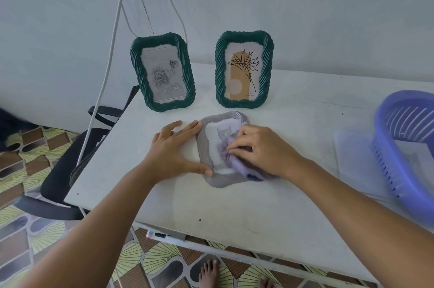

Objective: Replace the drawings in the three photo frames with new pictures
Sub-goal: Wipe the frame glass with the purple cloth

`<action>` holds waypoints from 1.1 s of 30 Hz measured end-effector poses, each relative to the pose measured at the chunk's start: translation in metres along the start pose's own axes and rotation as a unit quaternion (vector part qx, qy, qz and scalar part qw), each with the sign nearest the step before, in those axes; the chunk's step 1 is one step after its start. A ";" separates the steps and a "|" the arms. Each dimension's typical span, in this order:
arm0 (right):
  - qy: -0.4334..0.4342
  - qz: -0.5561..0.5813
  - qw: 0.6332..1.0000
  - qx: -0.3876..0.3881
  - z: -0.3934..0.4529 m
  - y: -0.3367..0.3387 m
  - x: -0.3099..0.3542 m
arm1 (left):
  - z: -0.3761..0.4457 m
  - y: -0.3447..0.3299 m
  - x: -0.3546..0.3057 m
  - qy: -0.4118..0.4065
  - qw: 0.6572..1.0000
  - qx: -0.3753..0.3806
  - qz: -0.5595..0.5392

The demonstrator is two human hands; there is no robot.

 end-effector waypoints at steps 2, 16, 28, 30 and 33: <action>-0.025 -0.017 0.998 -0.056 0.010 -0.004 0.001 | 0.000 -0.001 0.000 -0.001 1.000 0.000 0.000; -0.032 -0.021 0.997 -0.072 0.016 -0.010 0.009 | 0.000 -0.001 0.000 0.002 1.000 -0.001 -0.006; -0.028 -0.014 0.998 -0.059 0.017 -0.010 0.010 | 0.000 -0.001 0.000 0.005 1.000 0.006 -0.004; -0.016 -0.021 0.999 -0.039 0.016 -0.021 0.017 | 0.000 0.000 0.000 0.004 1.000 0.003 -0.006; 0.020 -0.003 0.999 0.041 -0.001 -0.021 0.019 | 0.000 0.000 0.000 0.002 1.000 0.000 -0.007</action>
Point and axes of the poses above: each hand's wrist, its own z-axis towards the middle knuckle, its own y-axis out of the back of the hand, x = y × z, the point moved 6 cm from there along z, towards the middle knuckle, and after that the axes turned 10 degrees about -y, right-handed, at the moved point
